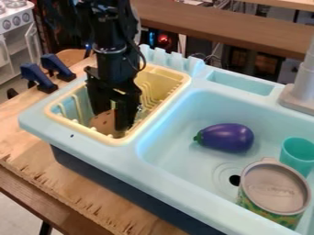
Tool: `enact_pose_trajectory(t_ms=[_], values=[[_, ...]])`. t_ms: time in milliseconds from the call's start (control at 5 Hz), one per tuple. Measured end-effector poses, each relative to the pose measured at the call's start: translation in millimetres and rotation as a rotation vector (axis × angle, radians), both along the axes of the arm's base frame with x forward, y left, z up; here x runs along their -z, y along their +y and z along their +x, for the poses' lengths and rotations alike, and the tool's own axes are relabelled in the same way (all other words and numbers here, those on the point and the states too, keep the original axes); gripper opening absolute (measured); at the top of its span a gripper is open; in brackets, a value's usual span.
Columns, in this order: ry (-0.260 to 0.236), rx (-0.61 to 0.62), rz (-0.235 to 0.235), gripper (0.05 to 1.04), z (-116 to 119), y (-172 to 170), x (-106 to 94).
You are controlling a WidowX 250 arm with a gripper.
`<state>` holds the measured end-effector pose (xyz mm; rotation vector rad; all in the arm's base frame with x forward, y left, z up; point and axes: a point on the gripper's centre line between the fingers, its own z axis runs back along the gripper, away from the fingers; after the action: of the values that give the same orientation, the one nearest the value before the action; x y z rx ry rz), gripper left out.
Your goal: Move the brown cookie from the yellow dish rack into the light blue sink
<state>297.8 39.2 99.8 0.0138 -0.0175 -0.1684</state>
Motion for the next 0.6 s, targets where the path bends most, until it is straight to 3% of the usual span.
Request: enact_pose_trajectory(t_ms=[200,400,600], values=[[0.012,0.022,-0.014,0.668,-8,-2,-1.9],[-0.009,0.035,-0.011,0.621,-18,-10,-23.8],[-0.078,0.051,0.014,0.603,-34,-25,-63.3]])
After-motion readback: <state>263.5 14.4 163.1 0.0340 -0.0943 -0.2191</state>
